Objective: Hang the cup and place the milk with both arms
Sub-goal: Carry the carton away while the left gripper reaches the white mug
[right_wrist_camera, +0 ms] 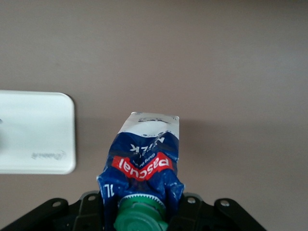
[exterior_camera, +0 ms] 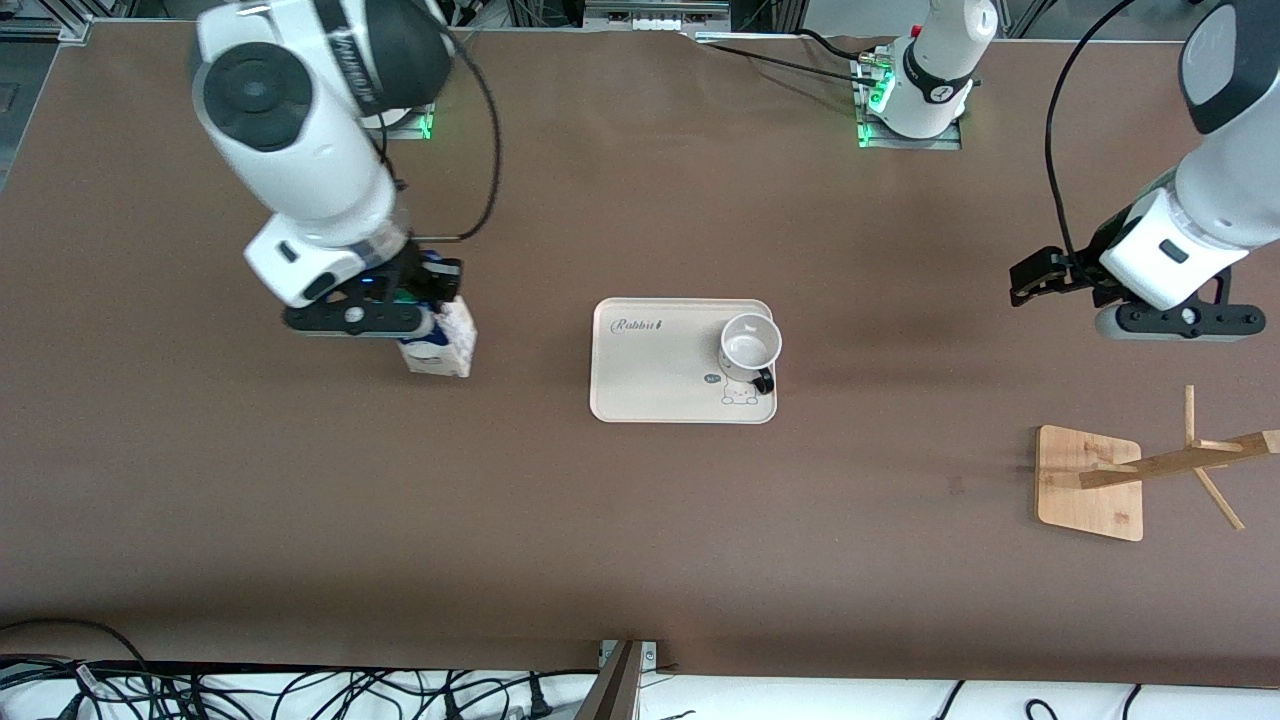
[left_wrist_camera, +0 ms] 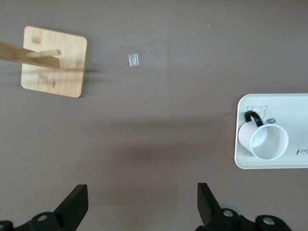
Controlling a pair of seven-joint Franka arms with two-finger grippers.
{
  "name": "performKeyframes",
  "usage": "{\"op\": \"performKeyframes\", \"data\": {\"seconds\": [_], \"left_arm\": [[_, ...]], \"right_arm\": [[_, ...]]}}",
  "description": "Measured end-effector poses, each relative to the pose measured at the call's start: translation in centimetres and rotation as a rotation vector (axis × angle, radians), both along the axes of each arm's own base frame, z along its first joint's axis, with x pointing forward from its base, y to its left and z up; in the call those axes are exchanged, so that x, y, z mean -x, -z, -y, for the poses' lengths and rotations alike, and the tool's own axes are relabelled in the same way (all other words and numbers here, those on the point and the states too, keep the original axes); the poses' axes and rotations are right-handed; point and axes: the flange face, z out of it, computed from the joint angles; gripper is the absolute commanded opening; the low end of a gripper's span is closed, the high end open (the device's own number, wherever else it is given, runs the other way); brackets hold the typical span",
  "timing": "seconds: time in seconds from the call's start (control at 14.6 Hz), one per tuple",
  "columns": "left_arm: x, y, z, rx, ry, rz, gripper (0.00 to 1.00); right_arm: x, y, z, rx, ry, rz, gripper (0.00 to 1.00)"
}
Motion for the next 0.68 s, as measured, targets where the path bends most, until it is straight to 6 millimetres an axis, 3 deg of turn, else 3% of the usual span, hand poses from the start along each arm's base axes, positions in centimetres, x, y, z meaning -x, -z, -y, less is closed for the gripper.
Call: {"op": "performKeyframes", "data": {"seconds": [0.21,0.34,0.68], "left_arm": [[0.1,0.3,-0.3,0.001,0.004,-0.007,1.0],[0.3,0.6,1.4,0.008,0.026,-0.013,1.0],[1.3,3.6,11.5,0.046,-0.08,-0.06,1.0]], "right_arm": [[-0.8,-2.1,7.2,0.014,-0.081,-0.04,0.45],[-1.2,-2.6,10.7,0.005,-0.08,-0.049,0.45],[-1.6,-1.8,17.4,-0.03,-0.071,-0.096,0.45]]}}
